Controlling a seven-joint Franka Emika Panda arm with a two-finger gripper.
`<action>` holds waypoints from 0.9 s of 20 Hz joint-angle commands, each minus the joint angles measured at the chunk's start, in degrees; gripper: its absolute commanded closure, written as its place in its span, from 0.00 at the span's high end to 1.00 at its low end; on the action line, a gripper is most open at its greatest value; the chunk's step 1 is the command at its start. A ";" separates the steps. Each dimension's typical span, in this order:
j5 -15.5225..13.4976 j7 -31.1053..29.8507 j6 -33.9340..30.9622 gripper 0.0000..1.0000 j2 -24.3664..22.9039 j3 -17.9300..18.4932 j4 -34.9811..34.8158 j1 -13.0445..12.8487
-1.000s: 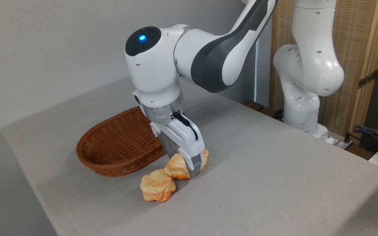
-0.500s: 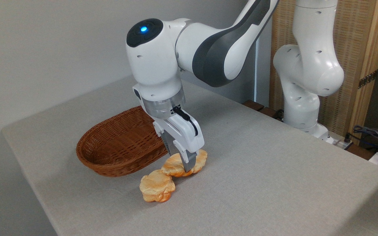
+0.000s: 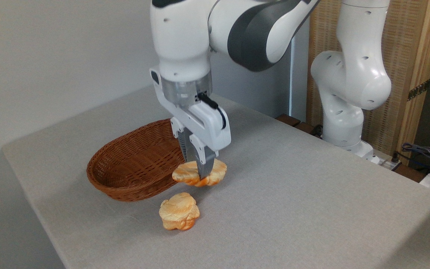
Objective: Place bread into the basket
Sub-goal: 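Lift the held bread roll up off the table, then carry the bread roll over the wicker basket and lower it inside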
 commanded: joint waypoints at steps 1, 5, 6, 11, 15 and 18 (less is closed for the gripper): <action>-1.31 0.46 -0.50 0.37 -1.66 -0.16 2.17 -0.41; -8.95 -1.02 -0.41 0.48 -1.40 -3.49 5.69 -0.86; -9.05 -3.12 -0.32 0.76 -1.05 -4.72 6.04 -0.94; -8.79 -6.65 0.21 1.00 0.36 -10.97 6.05 -0.94; -8.53 -8.41 0.38 1.00 1.85 -13.52 6.05 -0.94; -7.56 -9.03 0.56 1.00 1.77 -13.61 6.05 -0.86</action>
